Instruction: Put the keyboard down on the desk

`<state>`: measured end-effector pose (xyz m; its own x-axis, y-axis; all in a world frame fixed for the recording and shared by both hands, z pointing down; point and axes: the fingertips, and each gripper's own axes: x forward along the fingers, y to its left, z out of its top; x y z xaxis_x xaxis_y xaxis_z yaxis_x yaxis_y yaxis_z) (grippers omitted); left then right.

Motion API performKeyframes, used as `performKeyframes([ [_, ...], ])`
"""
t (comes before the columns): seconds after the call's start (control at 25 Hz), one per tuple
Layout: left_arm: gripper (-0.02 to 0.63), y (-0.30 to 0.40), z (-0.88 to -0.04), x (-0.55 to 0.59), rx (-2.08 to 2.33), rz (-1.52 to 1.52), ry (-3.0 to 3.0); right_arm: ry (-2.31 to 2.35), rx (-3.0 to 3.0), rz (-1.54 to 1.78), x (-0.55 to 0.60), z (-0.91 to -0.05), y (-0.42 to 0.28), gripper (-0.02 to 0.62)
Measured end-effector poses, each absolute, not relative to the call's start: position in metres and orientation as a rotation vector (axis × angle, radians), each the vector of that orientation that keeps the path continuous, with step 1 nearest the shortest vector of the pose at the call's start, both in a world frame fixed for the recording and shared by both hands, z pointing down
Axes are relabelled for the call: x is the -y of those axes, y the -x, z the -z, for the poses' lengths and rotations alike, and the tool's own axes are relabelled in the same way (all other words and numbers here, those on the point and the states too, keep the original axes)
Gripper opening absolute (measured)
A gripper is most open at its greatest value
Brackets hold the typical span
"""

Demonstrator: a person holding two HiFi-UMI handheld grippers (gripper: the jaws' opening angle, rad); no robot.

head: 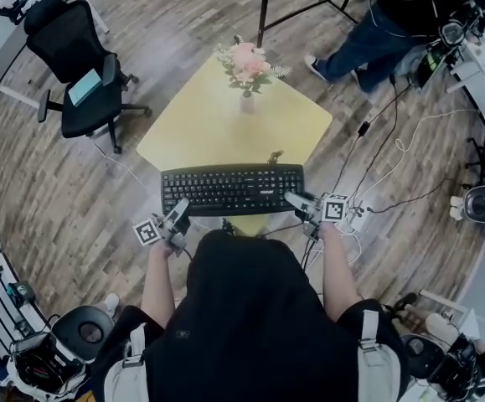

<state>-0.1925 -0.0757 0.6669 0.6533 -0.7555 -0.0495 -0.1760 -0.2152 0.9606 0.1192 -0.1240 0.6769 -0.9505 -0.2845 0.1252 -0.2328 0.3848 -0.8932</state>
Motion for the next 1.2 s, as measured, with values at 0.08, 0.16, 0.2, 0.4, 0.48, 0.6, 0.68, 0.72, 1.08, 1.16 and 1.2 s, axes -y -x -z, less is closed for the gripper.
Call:
performKeyframes([
  [0.08,0.089,0.198,-0.670,0.086,0.746,0.634,-1.737,0.496,-2.569,1.648,0.131,-0.680,-0.114,0.126],
  [0.16,0.089,0.203,-0.674,0.094,0.742,0.625,-1.727,0.513,-2.569,1.646,0.139,-0.683,-0.109,0.127],
  [0.2,0.089,0.206,-0.677,0.099,0.742,0.617,-1.724,0.520,-2.564,1.650,0.142,-0.684,-0.106,0.127],
  [0.4,0.091,0.220,-0.691,0.121,0.724,0.583,-1.723,0.541,-2.517,1.685,0.157,-0.697,-0.093,0.129],
  [0.48,0.091,0.222,-0.697,0.128,0.714,0.572,-1.715,0.568,-2.520,1.691,0.161,-0.703,-0.091,0.129],
  [0.6,0.092,0.223,-0.706,0.134,0.711,0.551,-1.698,0.586,-2.473,1.732,0.160,-0.713,-0.092,0.130],
  [0.68,0.092,0.224,-0.710,0.139,0.707,0.535,-1.701,0.593,-2.451,1.744,0.162,-0.719,-0.091,0.130],
  [0.72,0.094,0.225,-0.712,0.143,0.703,0.529,-1.700,0.598,-2.443,1.751,0.164,-0.723,-0.090,0.130],
  [1.08,0.097,0.232,-0.736,0.169,0.687,0.490,-1.616,0.621,-2.335,1.869,0.182,-0.752,-0.077,0.132],
  [1.16,0.097,0.234,-0.742,0.173,0.688,0.479,-1.608,0.622,-2.326,1.880,0.185,-0.758,-0.076,0.132],
  [1.2,0.097,0.234,-0.745,0.175,0.689,0.474,-1.606,0.622,-2.324,1.883,0.187,-0.760,-0.075,0.132],
])
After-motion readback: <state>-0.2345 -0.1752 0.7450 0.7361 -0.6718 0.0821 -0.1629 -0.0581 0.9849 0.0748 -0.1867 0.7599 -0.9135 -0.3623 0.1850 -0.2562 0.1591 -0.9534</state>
